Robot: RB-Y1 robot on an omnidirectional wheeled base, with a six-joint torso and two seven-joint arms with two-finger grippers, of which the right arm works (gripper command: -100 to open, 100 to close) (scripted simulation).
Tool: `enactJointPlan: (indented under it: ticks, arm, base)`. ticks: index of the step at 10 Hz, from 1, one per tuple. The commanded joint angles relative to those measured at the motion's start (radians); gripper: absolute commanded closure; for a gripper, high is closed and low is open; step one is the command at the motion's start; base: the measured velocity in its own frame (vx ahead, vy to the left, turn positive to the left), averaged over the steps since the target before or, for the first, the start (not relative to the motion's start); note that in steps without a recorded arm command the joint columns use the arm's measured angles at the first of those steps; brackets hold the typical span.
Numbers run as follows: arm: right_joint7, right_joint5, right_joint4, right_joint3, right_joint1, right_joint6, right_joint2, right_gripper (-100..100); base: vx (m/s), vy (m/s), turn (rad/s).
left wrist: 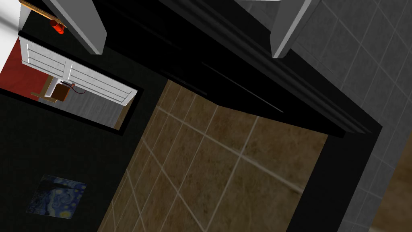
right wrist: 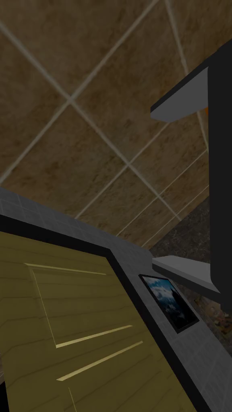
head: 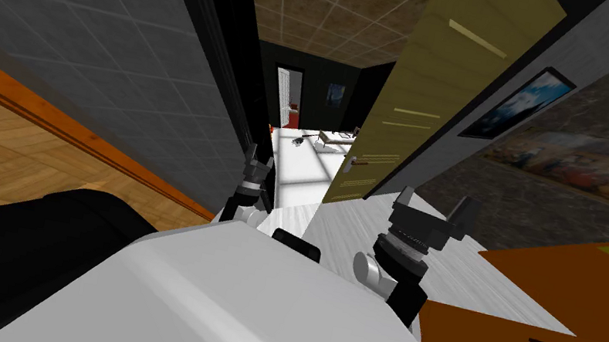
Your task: Push the door open
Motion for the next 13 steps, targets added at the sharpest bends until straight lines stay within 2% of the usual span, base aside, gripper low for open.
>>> enactJointPlan:
  ticks: [1,5,7,12,13]
  arm:
    - [0.000,0.005,0.036,0.007,-0.016,0.012,-0.011,-100]
    - [0.000,0.014,0.106,0.022,-0.048,0.034,-0.028,-100]
    - [-0.001,0.022,0.169,0.034,-0.077,0.055,-0.040,-100]
    - [-0.001,0.035,0.262,0.053,-0.120,0.085,-0.055,-100]
    - [-0.001,0.040,0.302,0.061,-0.138,0.098,-0.060,-100]
  base:
    - [0.096,0.008,0.091]
    - [0.067,-0.147,0.073]
    - [0.099,-0.142,0.112]
    - [0.083,-0.114,0.068]
    - [0.066,-0.147,0.119]
